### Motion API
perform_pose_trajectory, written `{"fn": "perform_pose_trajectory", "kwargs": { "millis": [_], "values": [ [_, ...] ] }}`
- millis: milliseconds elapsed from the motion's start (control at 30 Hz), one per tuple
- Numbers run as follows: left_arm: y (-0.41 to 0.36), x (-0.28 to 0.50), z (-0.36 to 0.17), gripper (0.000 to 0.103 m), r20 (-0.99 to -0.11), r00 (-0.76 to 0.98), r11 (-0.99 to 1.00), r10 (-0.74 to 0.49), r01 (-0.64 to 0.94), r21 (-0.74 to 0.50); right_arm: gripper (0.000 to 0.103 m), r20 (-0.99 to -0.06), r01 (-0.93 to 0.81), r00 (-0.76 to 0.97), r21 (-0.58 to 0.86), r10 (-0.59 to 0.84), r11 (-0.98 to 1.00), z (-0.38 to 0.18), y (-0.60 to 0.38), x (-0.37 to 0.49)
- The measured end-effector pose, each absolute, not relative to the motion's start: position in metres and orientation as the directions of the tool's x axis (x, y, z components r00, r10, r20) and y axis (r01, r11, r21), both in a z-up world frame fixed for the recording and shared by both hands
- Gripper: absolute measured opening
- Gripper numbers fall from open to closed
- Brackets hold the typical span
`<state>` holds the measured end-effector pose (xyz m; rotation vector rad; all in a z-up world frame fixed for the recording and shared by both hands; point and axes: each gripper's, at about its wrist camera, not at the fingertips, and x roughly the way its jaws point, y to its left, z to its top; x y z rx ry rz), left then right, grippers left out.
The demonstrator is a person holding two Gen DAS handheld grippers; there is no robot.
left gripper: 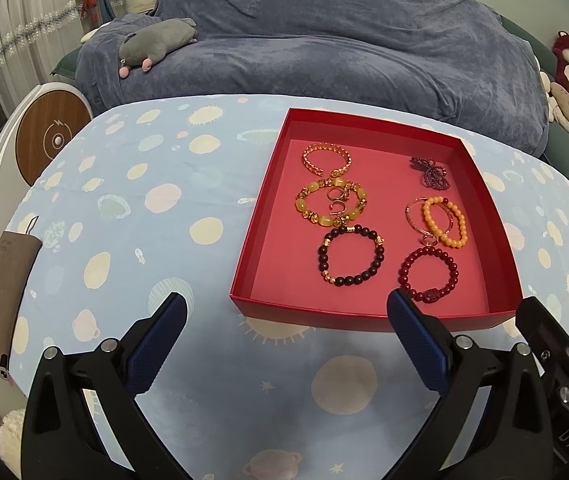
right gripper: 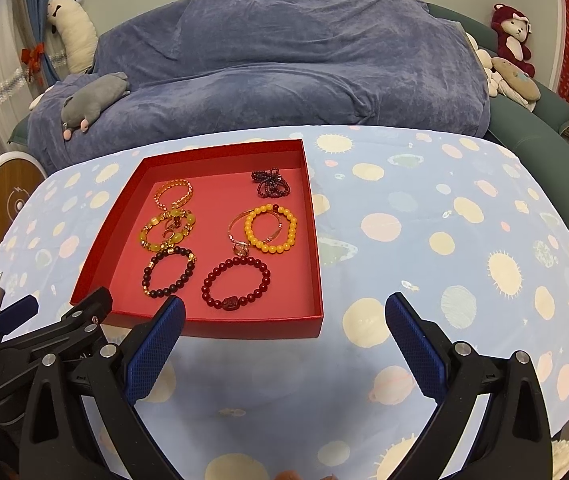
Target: Organize jewelry
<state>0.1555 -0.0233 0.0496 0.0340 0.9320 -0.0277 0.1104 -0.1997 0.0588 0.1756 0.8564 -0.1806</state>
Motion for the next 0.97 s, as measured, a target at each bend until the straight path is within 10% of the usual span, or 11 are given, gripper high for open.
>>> {"fn": "perform_pose_trajectory", "kwargs": {
  "millis": [967],
  "values": [
    [-0.0249, 0.1544, 0.0482, 0.096, -0.797, 0.604, 0.999, 0.007, 0.029, 0.031, 0.096, -0.762, 0.222, 0.641, 0.072, -0.09, 0.972, 0.0544, -0.1933, 0.109]
  ]
}}
